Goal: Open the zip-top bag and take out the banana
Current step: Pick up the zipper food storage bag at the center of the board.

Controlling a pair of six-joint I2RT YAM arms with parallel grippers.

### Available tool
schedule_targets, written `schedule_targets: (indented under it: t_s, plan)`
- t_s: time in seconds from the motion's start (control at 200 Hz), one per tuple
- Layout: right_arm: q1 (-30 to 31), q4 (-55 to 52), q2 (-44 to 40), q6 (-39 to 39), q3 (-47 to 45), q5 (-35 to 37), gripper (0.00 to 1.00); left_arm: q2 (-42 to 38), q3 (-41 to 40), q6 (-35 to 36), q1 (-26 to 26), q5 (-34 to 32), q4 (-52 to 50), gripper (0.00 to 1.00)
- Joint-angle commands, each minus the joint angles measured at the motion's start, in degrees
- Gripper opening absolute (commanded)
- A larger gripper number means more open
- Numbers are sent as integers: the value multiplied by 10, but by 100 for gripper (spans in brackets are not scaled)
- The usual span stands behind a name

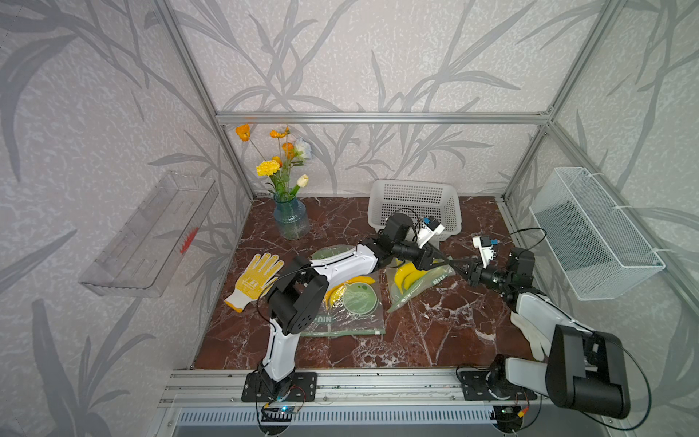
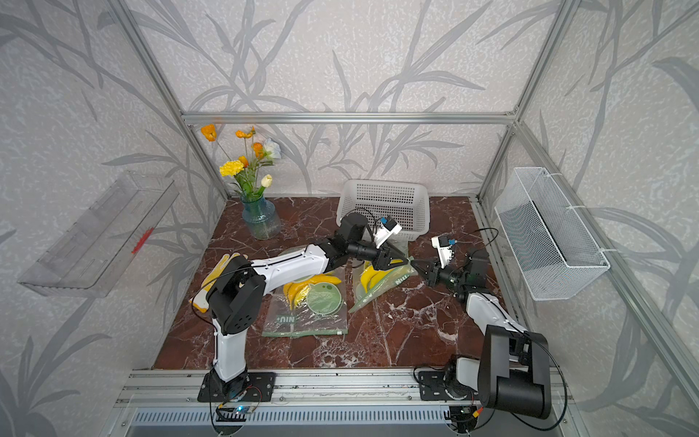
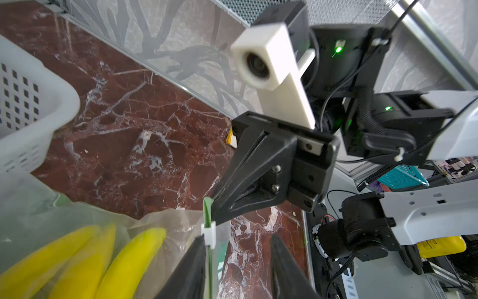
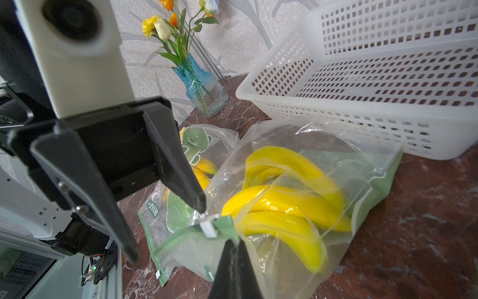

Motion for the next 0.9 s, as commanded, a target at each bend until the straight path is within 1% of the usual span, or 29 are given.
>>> schedule_targets:
  t_s: [0.0, 0.225, 0.38, 0.57, 0.69, 0.895]
  plan:
    - [5, -6, -1, -9, 14, 0, 0, 10, 15, 21, -4, -17, -18, 39]
    - [5, -7, 0, -10, 15, 0, 0, 16, 20, 18, -7, -33, -12, 35]
    - [6, -8, -2, -10, 14, -1, 0, 7, 17, 19, -7, -51, -10, 37]
    - [6, -6, -3, -11, 14, -3, 0, 7, 27, 26, -7, -50, -16, 36]
    - [7, -4, -7, -11, 11, -2, 0, 15, 33, 23, -7, -45, -17, 32]
    - [8, -5, -6, -11, 12, -2, 0, 18, 34, 18, -8, -37, -12, 28]
